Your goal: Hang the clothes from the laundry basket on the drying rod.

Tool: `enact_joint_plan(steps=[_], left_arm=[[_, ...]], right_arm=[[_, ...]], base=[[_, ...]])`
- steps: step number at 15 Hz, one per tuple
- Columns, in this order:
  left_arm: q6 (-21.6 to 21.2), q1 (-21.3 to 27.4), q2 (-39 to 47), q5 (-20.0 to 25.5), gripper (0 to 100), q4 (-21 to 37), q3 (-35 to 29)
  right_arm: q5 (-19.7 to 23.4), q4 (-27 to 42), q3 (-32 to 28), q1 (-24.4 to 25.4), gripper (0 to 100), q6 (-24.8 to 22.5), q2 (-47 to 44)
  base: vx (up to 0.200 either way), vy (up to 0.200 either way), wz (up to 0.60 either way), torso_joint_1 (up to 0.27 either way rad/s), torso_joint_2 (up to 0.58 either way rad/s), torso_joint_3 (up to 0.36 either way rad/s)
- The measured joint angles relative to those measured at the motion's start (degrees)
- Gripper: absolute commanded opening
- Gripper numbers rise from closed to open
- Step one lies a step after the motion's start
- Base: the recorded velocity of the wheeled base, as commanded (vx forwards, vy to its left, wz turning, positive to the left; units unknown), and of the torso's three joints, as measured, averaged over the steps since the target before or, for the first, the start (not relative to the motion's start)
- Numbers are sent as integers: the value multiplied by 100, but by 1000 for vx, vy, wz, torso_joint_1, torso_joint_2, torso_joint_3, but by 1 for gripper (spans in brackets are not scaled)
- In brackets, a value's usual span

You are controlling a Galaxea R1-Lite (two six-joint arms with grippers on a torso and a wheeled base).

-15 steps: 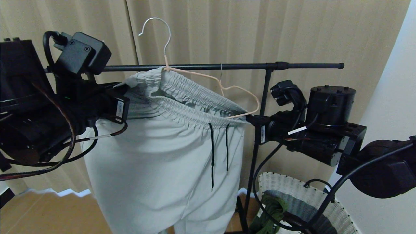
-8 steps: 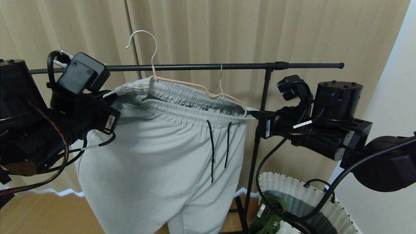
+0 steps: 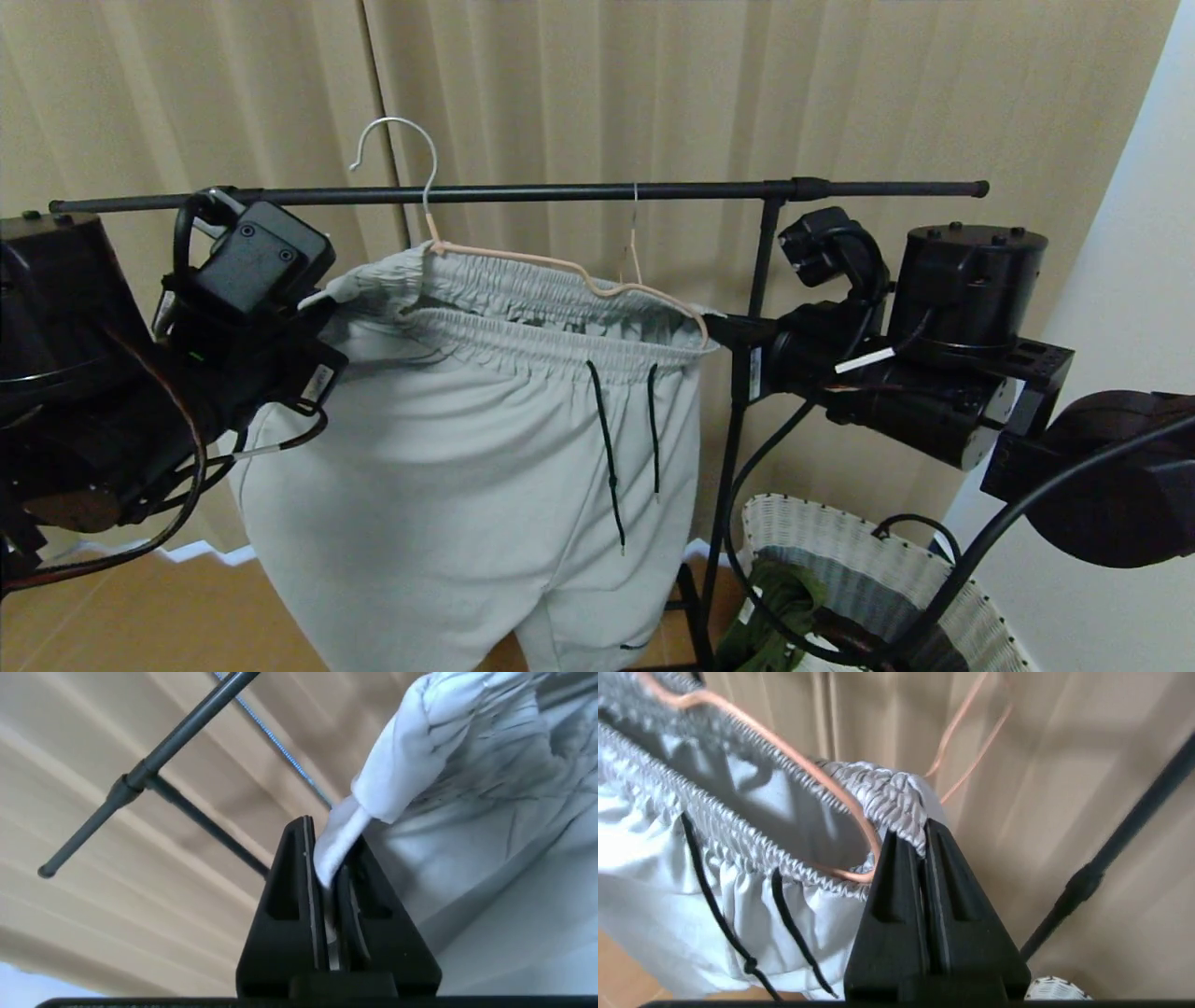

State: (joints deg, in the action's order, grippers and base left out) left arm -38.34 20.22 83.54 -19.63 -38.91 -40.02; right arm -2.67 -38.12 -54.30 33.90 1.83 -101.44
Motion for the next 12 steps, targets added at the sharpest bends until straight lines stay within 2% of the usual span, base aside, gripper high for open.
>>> enact_joint_plan(steps=[2,3,6,9,12], left_arm=[[27,2,13,-32,0,-46,0],[33,4,28,-38,0,-151,-2],[35,20,111,-56,0,-705,9],[35,110,171,-11,0,-707,23],[35,173,190,-13,0,-709,39]], right_arm=[[-28,2,59,239,0,-150,72],[-30,-4,160,328,100,-283,117],[-11,-145,588,411,100,-606,271],[73,-622,881,418,100,-1053,447],[98,-650,953,424,100,-1104,546]], base=[[0,0,0,0,0,0],[0,0,0,0,0,0],[0,0,0,0,0,0],[0,0,0,0,0,0],[0,0,0,0,0,0]])
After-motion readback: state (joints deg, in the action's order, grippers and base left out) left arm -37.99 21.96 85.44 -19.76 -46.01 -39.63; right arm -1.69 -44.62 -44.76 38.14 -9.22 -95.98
